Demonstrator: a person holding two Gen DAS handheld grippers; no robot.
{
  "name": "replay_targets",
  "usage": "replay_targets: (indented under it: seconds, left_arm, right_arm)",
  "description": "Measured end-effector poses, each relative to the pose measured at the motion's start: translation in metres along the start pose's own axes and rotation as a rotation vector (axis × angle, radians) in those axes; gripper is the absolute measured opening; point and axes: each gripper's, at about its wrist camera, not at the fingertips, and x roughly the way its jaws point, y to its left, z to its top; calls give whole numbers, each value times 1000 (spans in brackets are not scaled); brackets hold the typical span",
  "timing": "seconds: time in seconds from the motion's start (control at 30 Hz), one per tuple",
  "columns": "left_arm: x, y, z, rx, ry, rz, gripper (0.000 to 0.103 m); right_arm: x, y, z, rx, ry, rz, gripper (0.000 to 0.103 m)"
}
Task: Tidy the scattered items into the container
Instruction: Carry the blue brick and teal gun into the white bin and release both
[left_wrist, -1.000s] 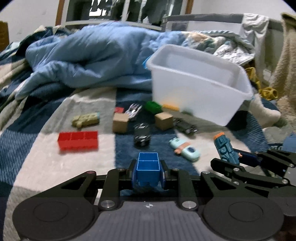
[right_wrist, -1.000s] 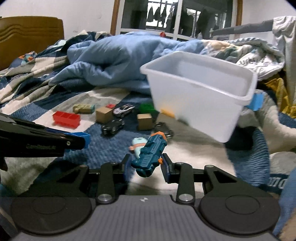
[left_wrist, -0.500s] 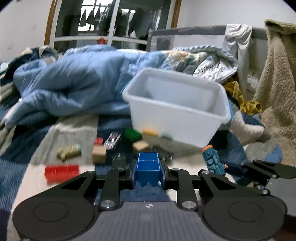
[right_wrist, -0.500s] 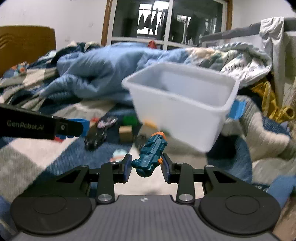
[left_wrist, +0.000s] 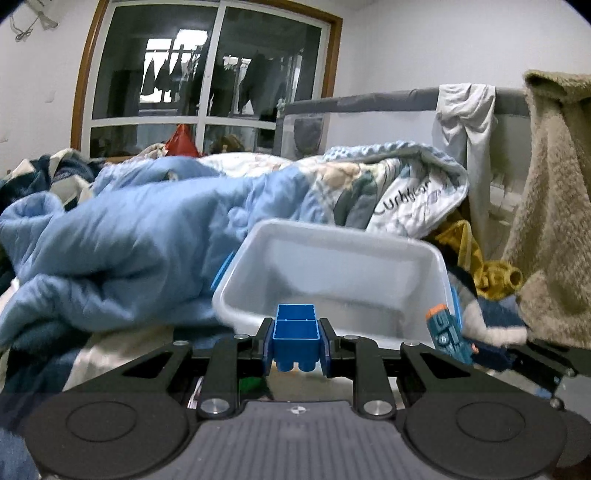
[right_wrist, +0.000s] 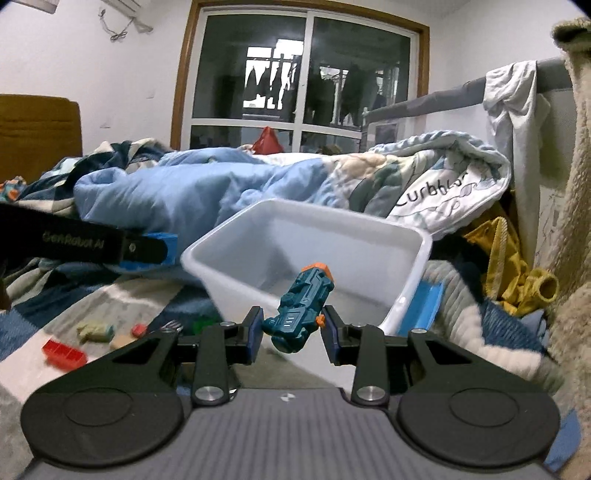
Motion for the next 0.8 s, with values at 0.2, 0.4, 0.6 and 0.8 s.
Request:
replay_targets:
  seconds: [0.2,0.4,0.6,0.8]
  left_arm:
    - [38,-11,24,-5,-3,-32,27]
    - [90,-23,23,3,69,-41,27]
    - [123,-22,16,1,133,-39,27]
    - [123,-23,12,19,155,-39,46]
  right_arm:
    - [23,-18,14,18,-4,-16,38]
    - [54,-35,23,75,38,0,38]
    - [73,-44,27,84,82,-10,38]
    - [80,-44,25,65,99,-22,55]
